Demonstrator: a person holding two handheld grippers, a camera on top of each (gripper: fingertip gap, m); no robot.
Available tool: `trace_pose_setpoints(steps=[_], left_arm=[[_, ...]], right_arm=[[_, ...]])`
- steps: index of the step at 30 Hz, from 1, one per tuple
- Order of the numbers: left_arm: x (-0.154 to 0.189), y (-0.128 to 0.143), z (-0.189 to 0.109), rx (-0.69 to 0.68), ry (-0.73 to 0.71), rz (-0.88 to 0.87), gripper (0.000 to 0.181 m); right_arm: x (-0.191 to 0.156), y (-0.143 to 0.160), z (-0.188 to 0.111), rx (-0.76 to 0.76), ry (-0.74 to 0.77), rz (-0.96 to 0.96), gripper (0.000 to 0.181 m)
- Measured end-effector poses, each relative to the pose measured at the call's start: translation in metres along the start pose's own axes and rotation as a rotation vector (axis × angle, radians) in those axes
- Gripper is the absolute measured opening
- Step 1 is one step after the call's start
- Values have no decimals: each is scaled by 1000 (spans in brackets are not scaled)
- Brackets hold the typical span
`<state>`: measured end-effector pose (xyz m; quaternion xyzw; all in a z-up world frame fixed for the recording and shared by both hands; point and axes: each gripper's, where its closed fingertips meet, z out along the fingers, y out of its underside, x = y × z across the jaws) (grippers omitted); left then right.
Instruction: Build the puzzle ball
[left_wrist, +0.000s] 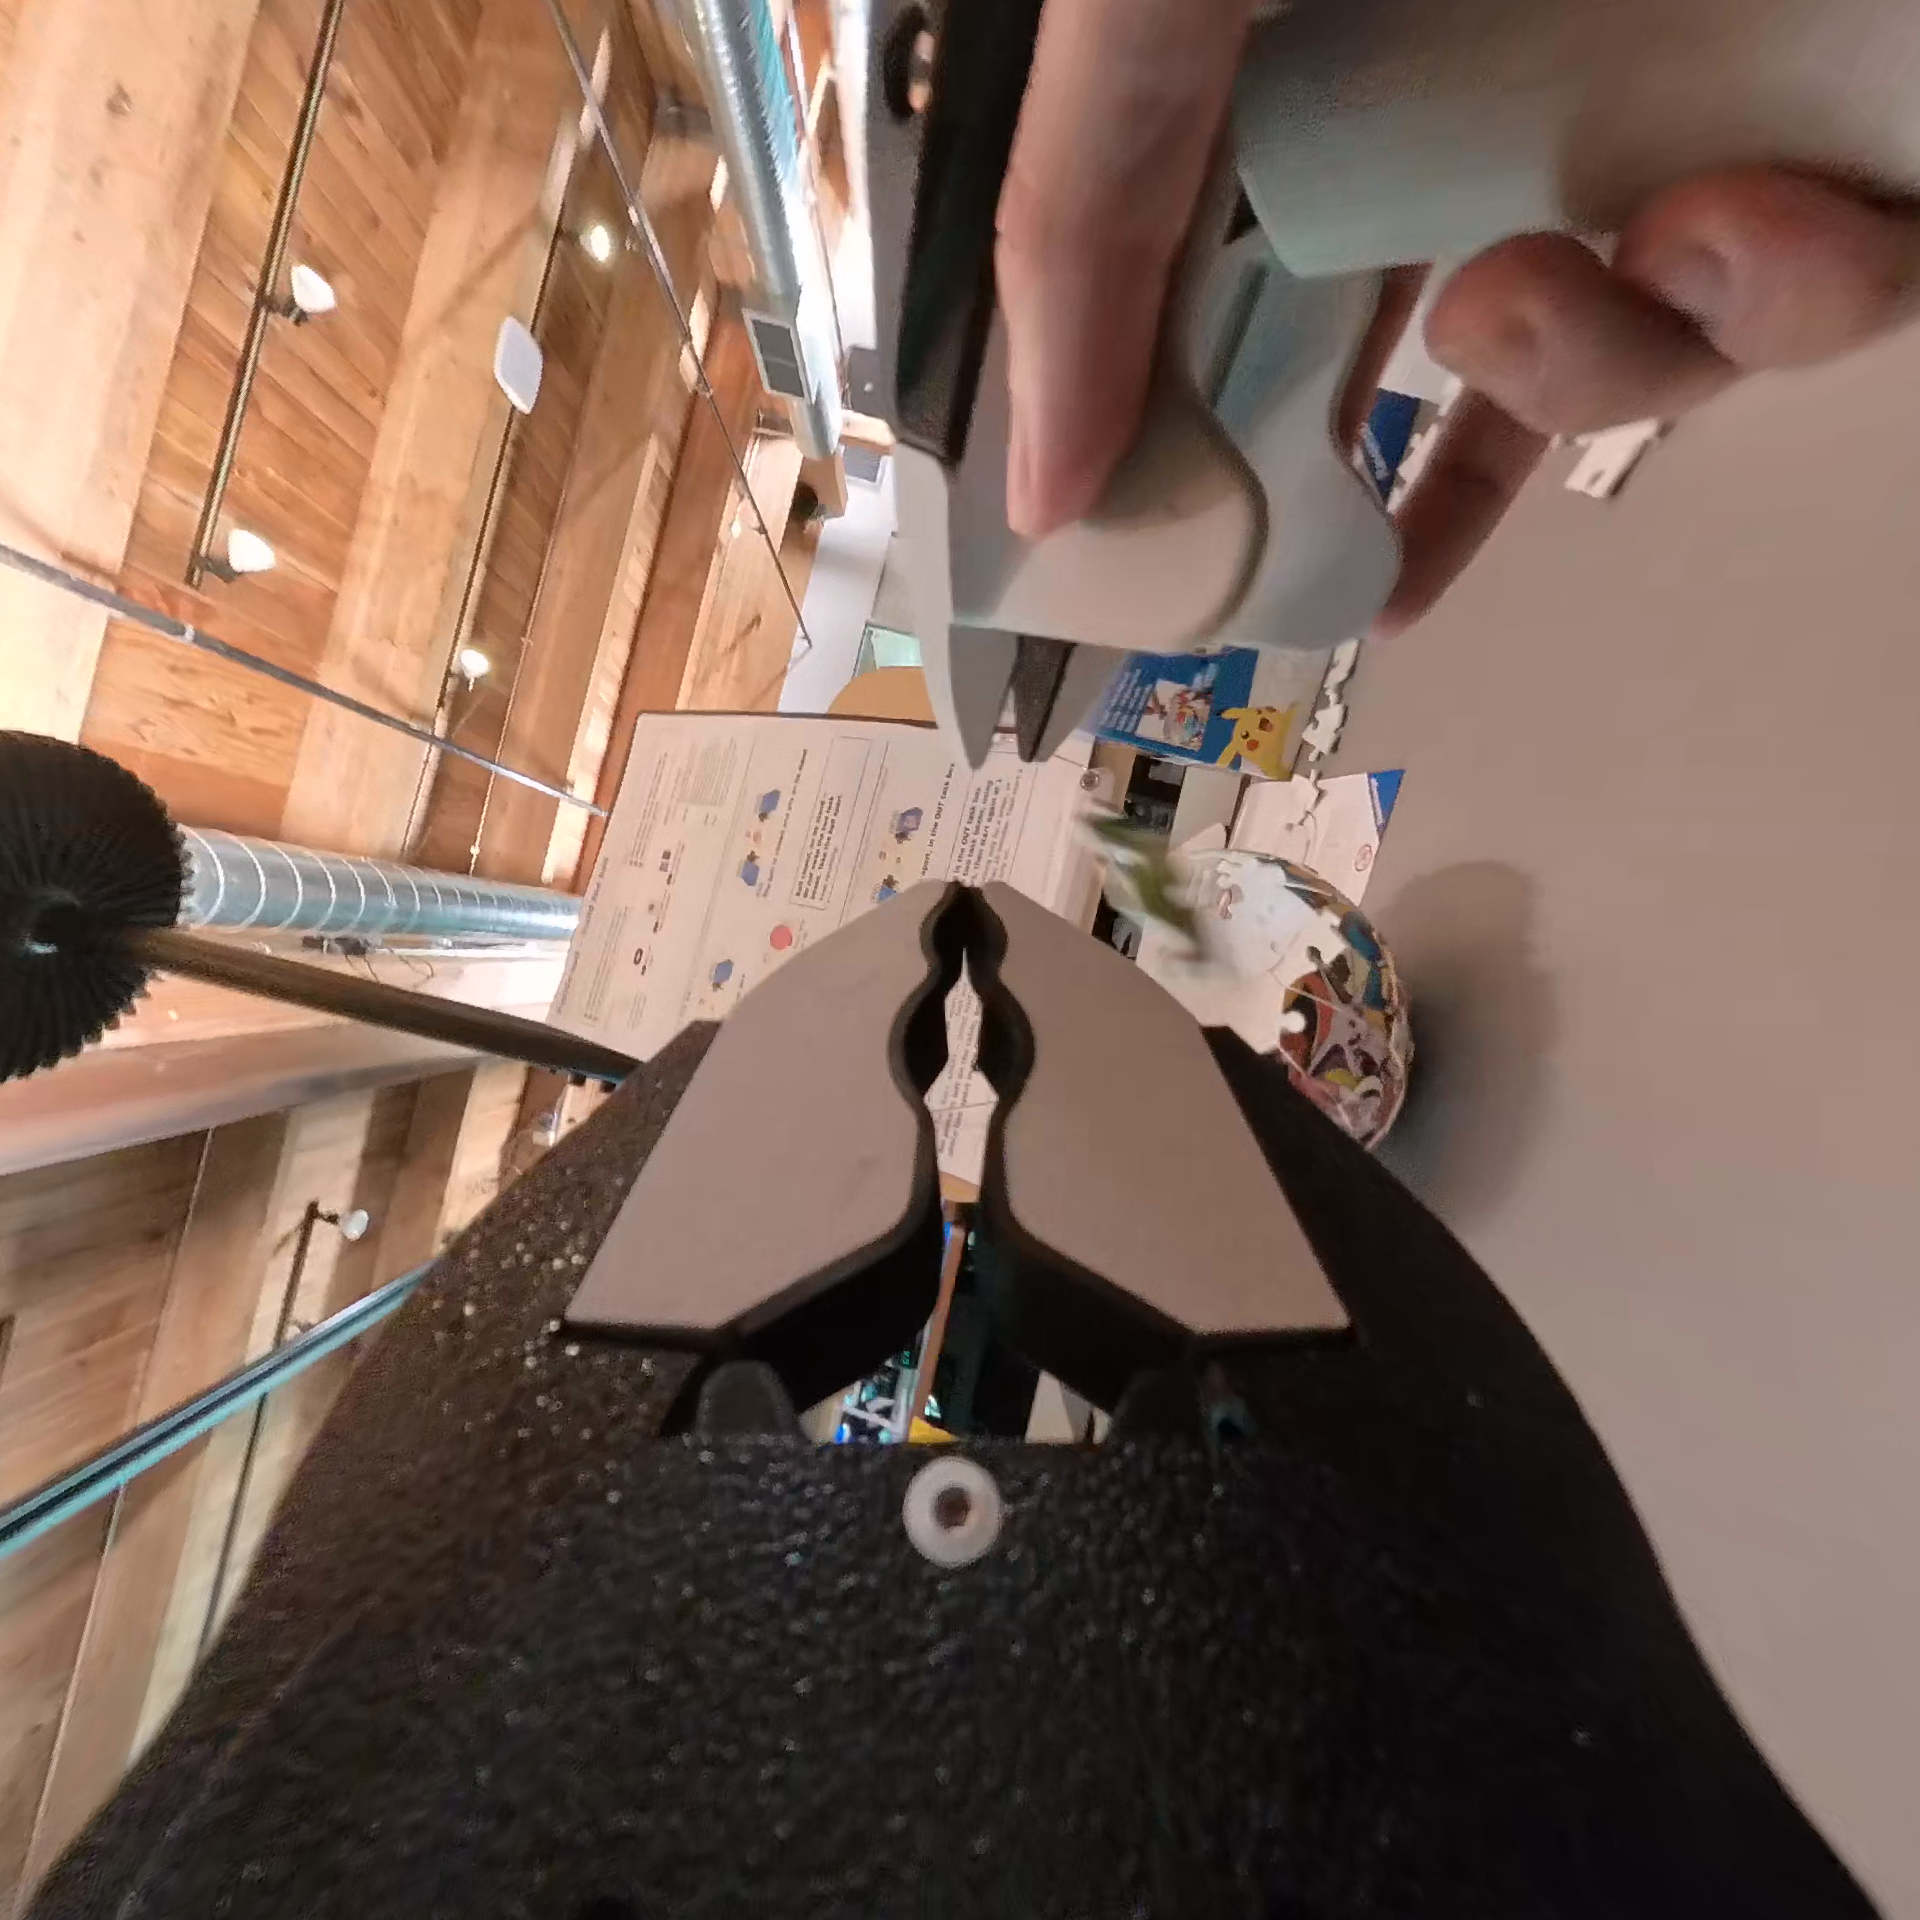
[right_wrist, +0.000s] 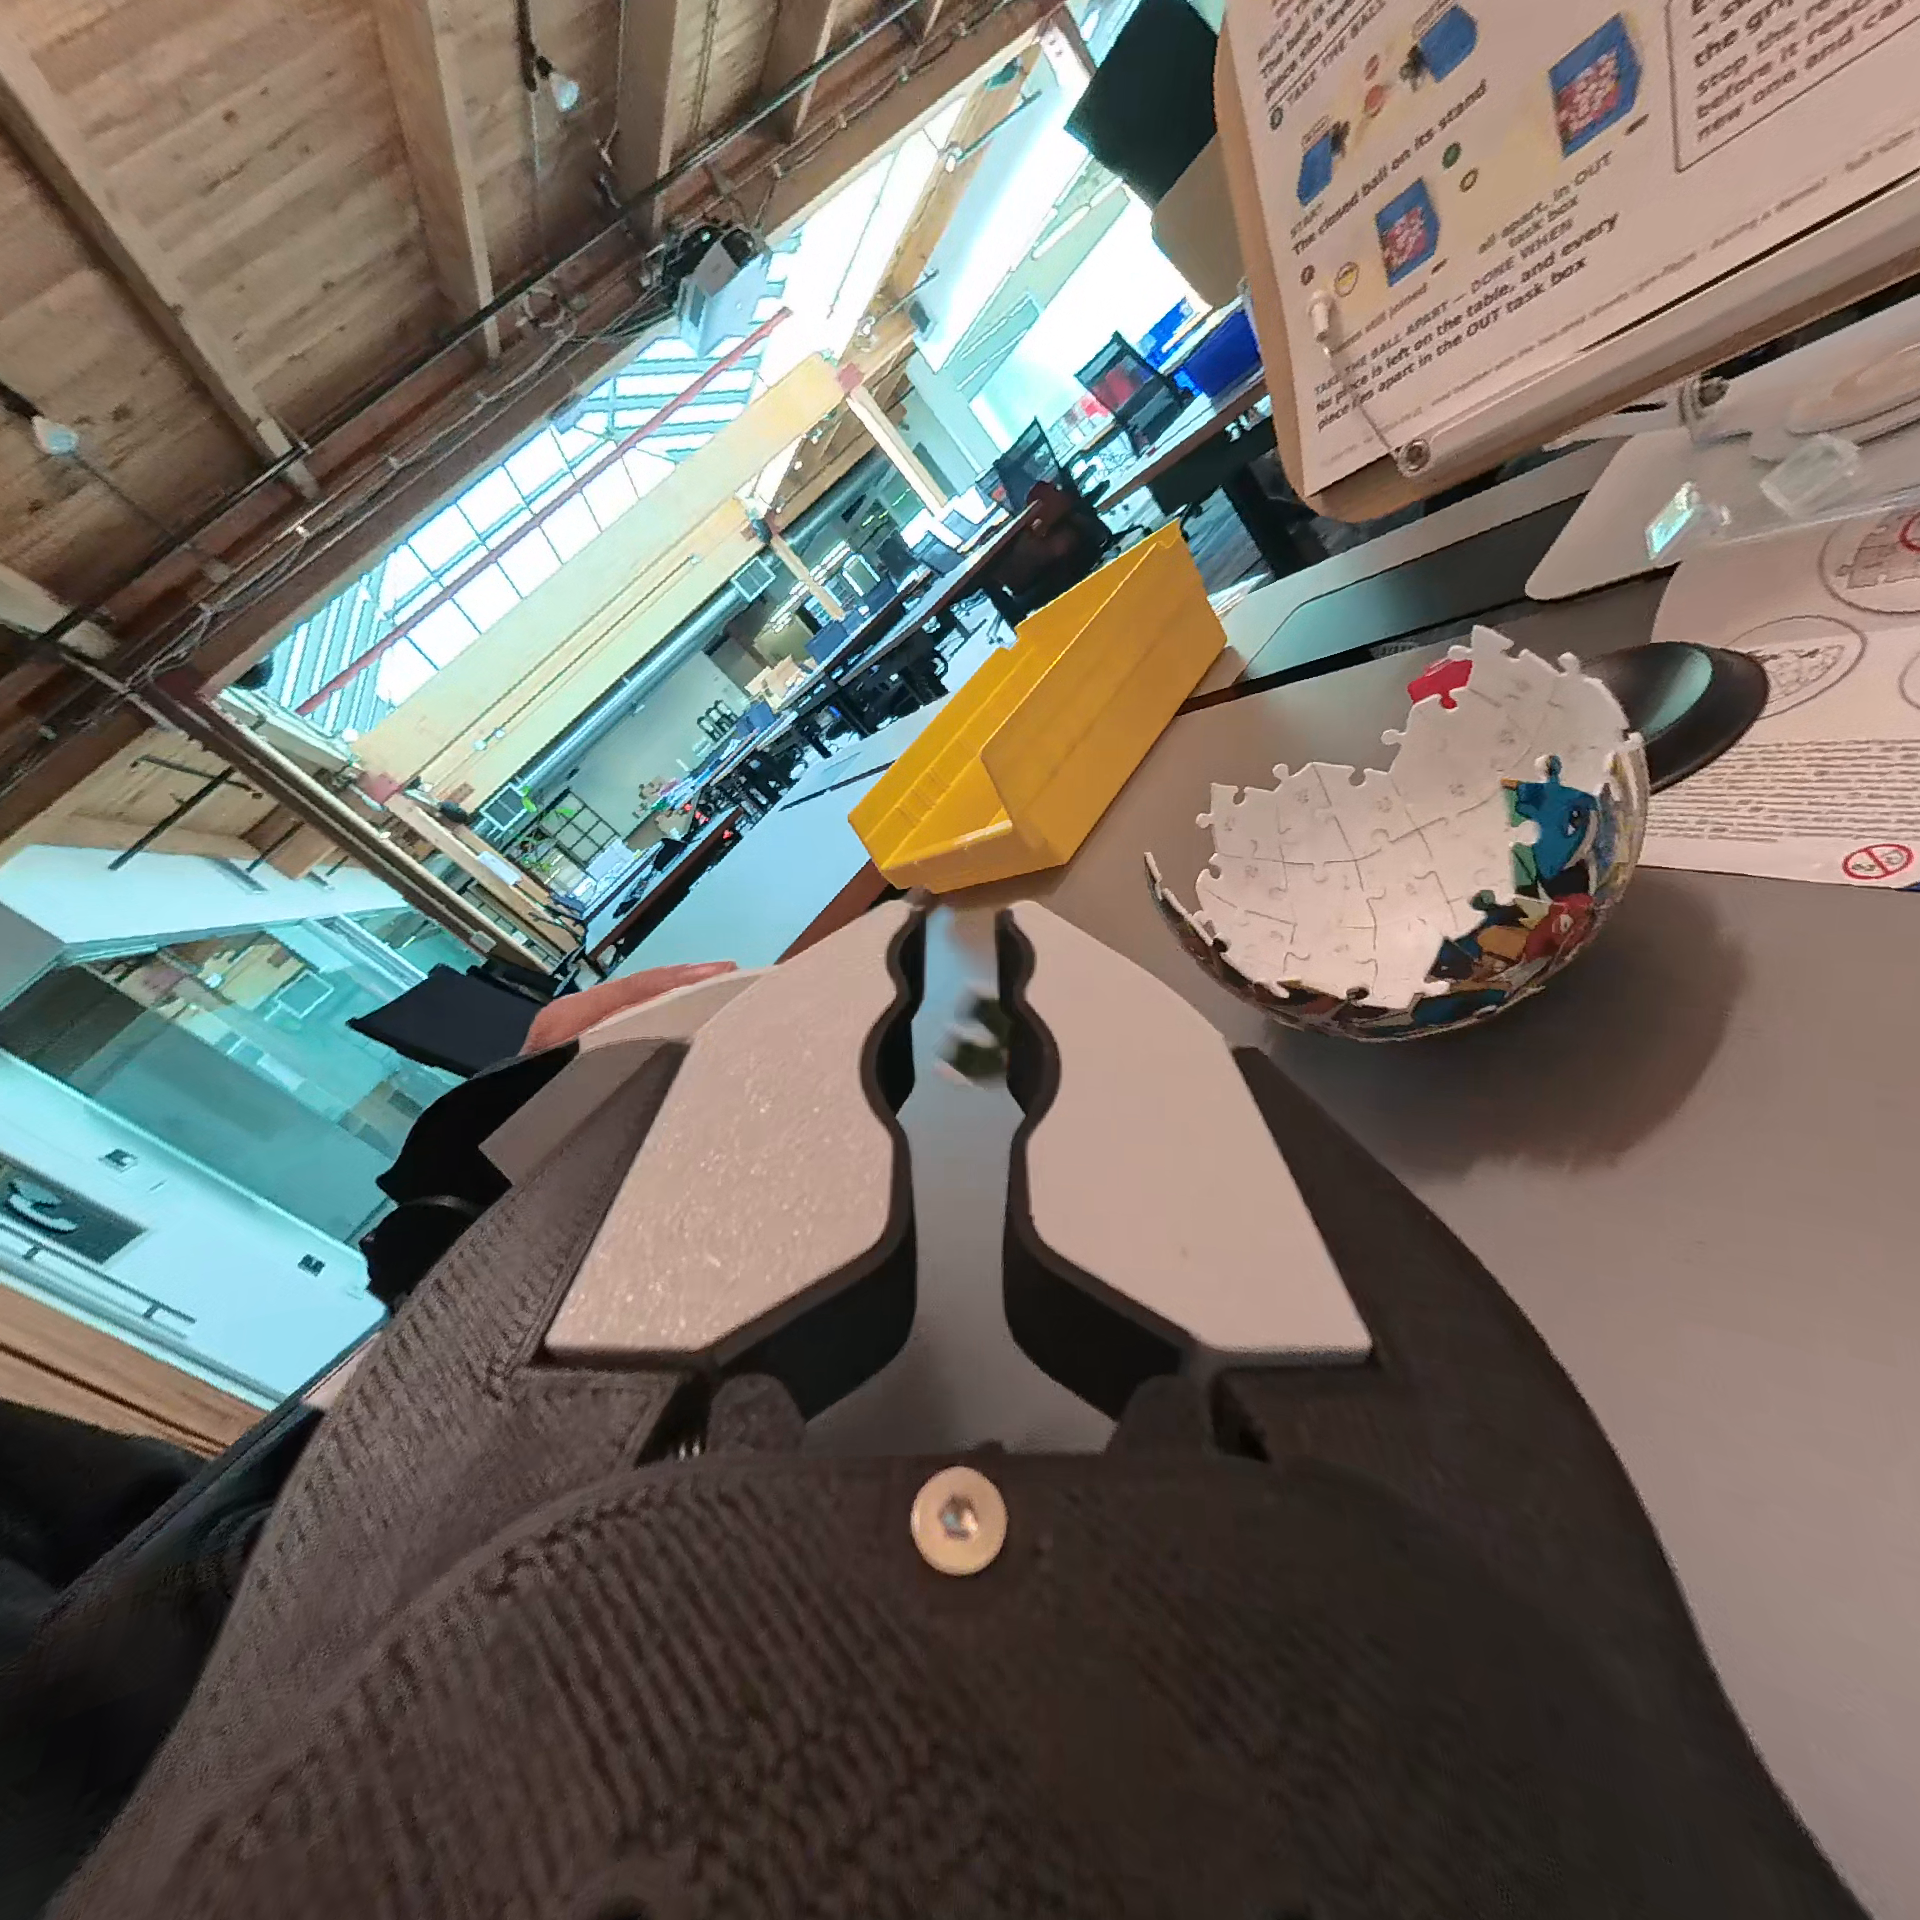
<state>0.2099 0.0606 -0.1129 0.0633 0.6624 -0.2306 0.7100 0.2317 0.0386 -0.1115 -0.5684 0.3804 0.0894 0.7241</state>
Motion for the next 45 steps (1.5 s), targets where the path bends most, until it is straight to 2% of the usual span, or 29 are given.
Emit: trace_pose_setpoints(steps=[4,7,9,12,17,21,23,25,30,35,38,45], left_arm=[[2,5,-5,25,25,54,0],[18,11,-9,17,147,-75,0],[33,18,-14,-3,244,-200,0],[56,38,-17,-107,376,-439,0],[95,76,-12,-386,519,-971,22],[122,89,3,-564,550,-1206,30],[134,92,9,-663,560,-1240,34],[135,99,21,-735,492,-1229,48],[140,99,42,-788,460,-1235,51],[148,102,48,-851,474,-1228,44],[152,97,48,-846,519,-1295,24],[153,84,32,-782,593,-1266,23]], right_arm=[[6,11,1,-84,-6,14,20],[25,-2,-12,-49,58,-52,9],[35,4,-21,-134,59,-142,9],[60,32,-34,-378,100,-275,14],[86,54,-39,-510,168,-469,17],[97,66,-34,-547,215,-523,18],[97,69,-33,-547,212,-519,19],[98,65,-34,-524,218,-517,18],[102,50,-41,-463,240,-501,18],[107,45,-49,-451,238,-491,16],[111,45,-52,-450,239,-489,16],[108,44,-52,-436,207,-482,17]])
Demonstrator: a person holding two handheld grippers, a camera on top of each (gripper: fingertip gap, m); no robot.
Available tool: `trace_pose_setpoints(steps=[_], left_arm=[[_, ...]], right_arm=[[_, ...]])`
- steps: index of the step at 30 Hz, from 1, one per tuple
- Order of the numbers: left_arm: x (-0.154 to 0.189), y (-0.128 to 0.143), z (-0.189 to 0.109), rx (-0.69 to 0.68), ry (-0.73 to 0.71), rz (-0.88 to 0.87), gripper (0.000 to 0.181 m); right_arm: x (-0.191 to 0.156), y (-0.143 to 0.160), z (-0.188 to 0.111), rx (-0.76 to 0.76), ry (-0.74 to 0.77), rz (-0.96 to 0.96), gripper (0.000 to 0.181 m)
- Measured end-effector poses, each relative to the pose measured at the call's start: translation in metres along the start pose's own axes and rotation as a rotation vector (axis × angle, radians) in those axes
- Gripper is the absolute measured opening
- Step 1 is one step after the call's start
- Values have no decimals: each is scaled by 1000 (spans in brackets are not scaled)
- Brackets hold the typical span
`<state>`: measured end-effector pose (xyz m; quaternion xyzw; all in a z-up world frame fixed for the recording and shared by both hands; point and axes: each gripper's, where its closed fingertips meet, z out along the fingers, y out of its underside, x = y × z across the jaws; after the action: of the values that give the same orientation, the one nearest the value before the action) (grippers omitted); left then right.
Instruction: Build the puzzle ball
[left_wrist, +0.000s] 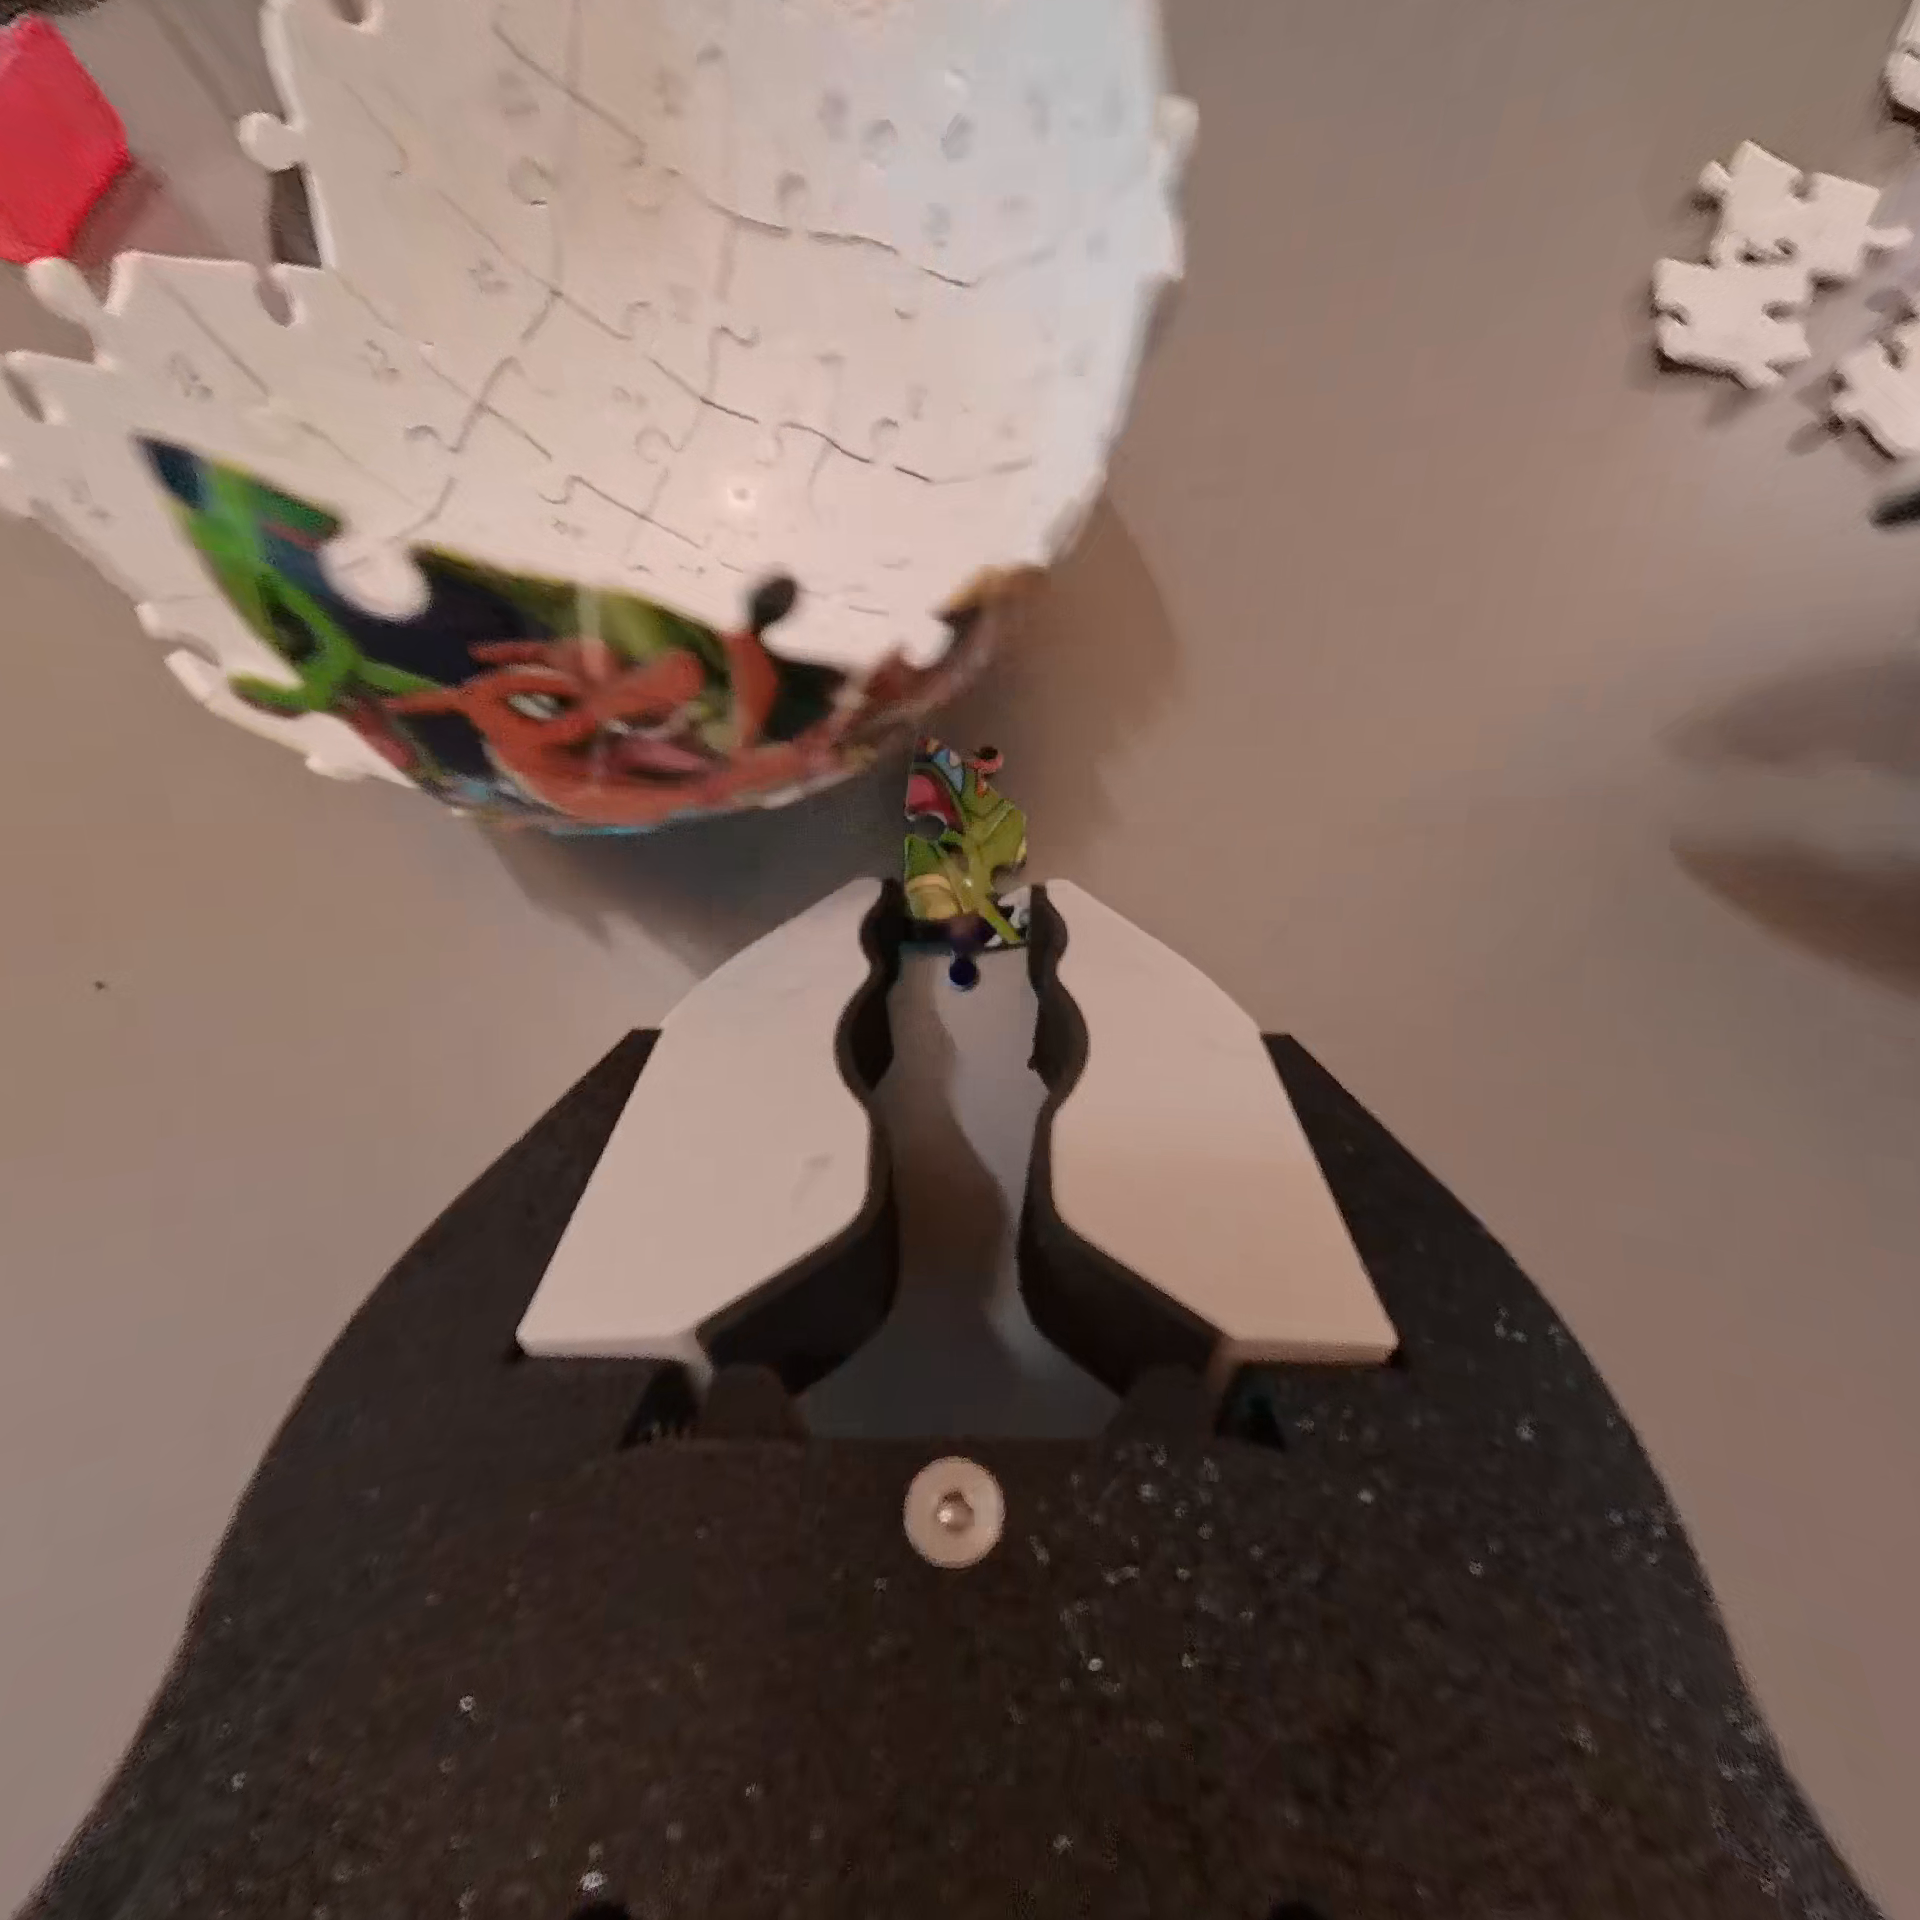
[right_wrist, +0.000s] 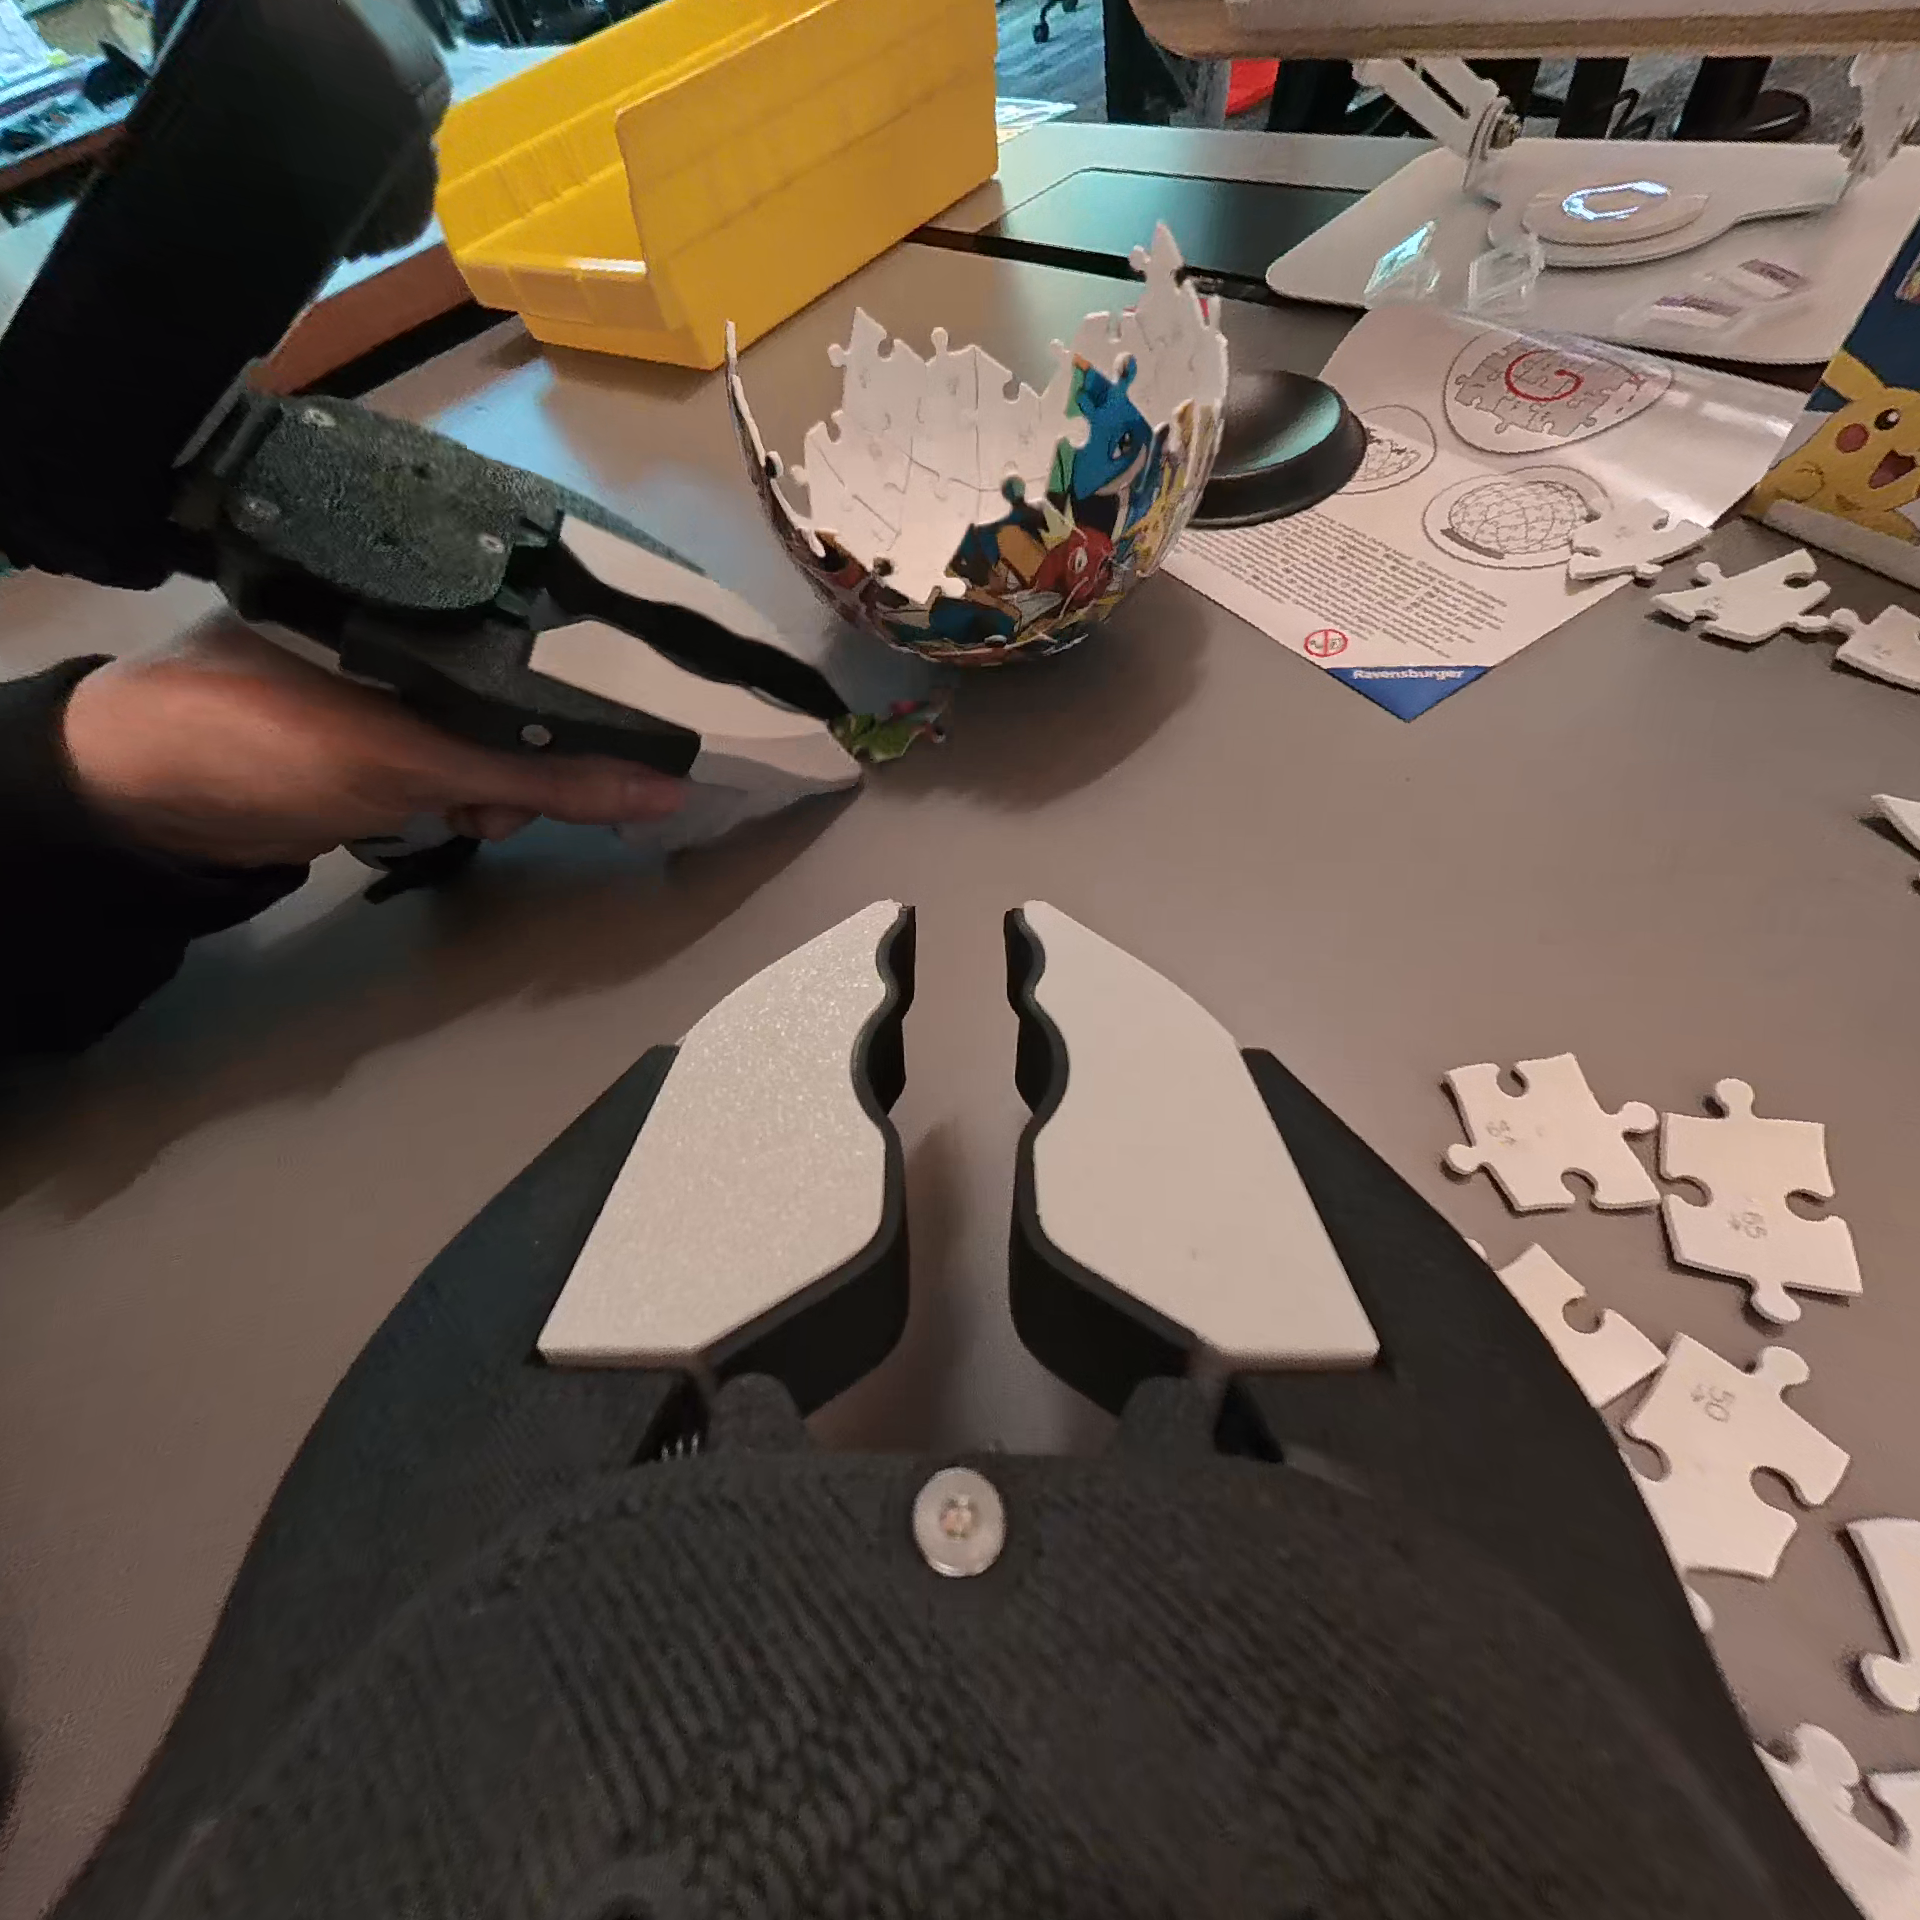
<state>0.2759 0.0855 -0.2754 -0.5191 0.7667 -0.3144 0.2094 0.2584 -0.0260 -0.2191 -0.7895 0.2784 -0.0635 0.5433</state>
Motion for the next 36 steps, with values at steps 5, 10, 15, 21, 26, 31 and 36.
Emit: trace_pose_setpoints(steps=[5,10,15,21,26,31,36], left_arm=[[19,-2,-30,167,3,245,22],[45,-28,-82,526,-189,773,22],[65,-30,-105,692,-255,1107,22],[70,-31,-117,767,-167,1128,22],[66,-23,-123,701,113,860,39],[53,-23,-143,483,638,203,36],[55,-16,-157,169,1098,-190,27]], right_arm=[[-21,-6,7,32,-129,17,21],[-53,-23,14,100,-371,15,37],[-83,-44,4,220,-580,-31,34],[-107,-48,-6,267,-615,-251,3],[-118,-50,-9,346,-356,-825,3],[-135,-37,-7,251,-206,-1348,2],[-158,-45,-6,301,-184,-1492,2]])
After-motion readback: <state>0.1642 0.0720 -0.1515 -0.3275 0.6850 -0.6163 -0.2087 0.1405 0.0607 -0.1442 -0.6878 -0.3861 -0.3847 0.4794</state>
